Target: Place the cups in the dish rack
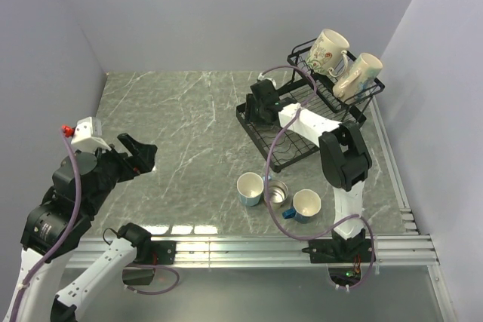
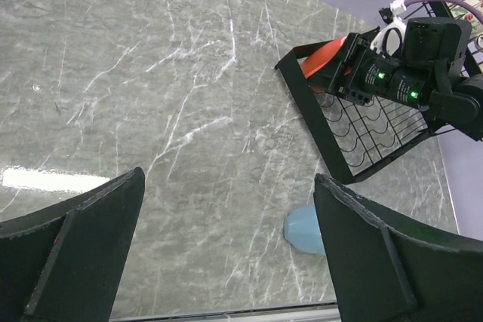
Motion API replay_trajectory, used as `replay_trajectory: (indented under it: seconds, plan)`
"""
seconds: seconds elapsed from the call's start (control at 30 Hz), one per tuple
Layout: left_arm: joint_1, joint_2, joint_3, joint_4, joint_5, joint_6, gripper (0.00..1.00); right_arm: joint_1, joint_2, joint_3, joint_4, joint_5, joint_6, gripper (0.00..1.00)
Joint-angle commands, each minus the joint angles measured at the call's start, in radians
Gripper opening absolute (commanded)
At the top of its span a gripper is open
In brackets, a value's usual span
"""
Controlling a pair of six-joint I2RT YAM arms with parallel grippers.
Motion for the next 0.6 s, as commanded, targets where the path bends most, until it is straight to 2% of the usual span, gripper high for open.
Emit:
replay_trajectory:
  seconds: [0.0,0.17,0.37,0.47,0.57]
  plan:
    - [-0.004,-0.001,0.015,0.010,0.008,0.025,0.99,0.013,-0.047,-0.002,-0.011,-0.019,0.013,0.63]
    - [-0.004,0.019,-0.020,0.031,0.043,0.045,0.99,0.013,-0.136,-0.019,-0.059,0.007,0.011,0.64]
    - [-0.004,0.075,-0.100,0.092,0.069,0.013,0.97,0.045,-0.326,-0.043,-0.146,0.085,-0.021,0.64]
    - [-0.004,0.118,-0.154,0.170,0.129,0.014,0.92,0.087,-0.430,-0.052,-0.223,0.150,-0.042,0.64]
    - [-0.003,0.209,-0.198,0.236,0.256,0.025,0.90,0.096,-0.548,-0.100,-0.262,0.144,-0.013,0.64]
